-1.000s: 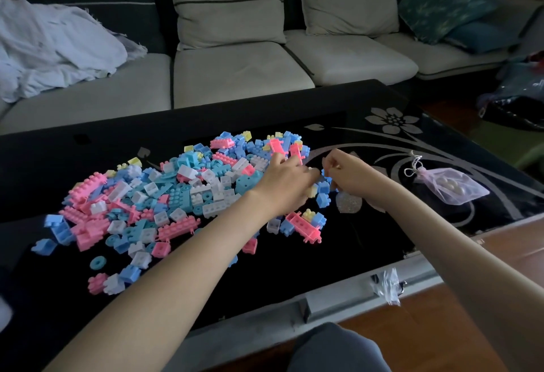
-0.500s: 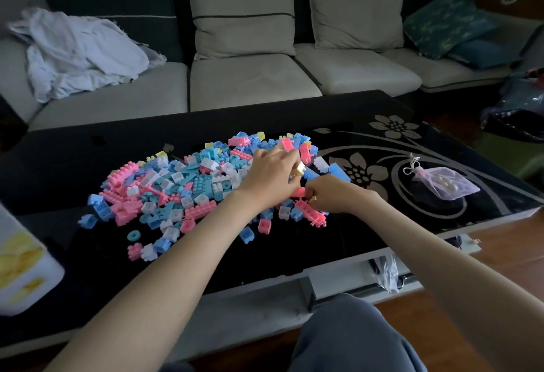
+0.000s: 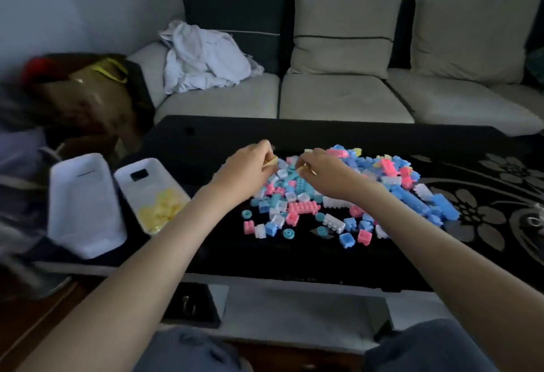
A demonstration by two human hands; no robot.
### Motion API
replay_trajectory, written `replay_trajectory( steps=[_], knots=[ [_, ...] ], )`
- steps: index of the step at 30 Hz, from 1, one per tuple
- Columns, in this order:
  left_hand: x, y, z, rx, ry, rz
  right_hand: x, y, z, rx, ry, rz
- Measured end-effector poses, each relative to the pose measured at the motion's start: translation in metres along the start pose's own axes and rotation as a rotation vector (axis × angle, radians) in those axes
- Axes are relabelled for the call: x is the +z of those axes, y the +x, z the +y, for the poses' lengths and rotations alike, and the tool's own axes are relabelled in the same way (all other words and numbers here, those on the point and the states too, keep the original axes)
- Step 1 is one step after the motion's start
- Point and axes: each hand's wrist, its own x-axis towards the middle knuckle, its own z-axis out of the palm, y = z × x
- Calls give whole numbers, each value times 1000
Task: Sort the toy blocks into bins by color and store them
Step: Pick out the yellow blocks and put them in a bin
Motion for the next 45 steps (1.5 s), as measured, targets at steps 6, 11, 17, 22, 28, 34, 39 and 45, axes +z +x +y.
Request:
replay_trajectory(
  steps=[6, 11, 17, 22, 28, 34, 39, 45],
  knots=[
    [-66, -52, -92, -482, 80, -34, 49, 47, -118, -268, 181, -90],
    [-80, -77, -116, -668, 33, -46, 86, 61, -176, -300, 326, -187],
    [-73, -73, -120, -701, 82, -242, 108, 61, -182, -331, 222, -367],
    [-49, -42, -113, -561, 18, -113, 97, 72, -143, -353, 287, -191],
    [-16, 11, -102, -428, 42, -187, 80, 106, -53, -108, 132, -121],
    [7, 73, -121, -449, 103, -344, 64, 165, 0, 65, 13, -141],
    [26, 109, -147, -424, 198, -572, 75, 211, 21, -4, -79, -340],
    [37, 119, -166, -355, 177, -612, 82, 229, 28, -149, -18, -603]
  ],
)
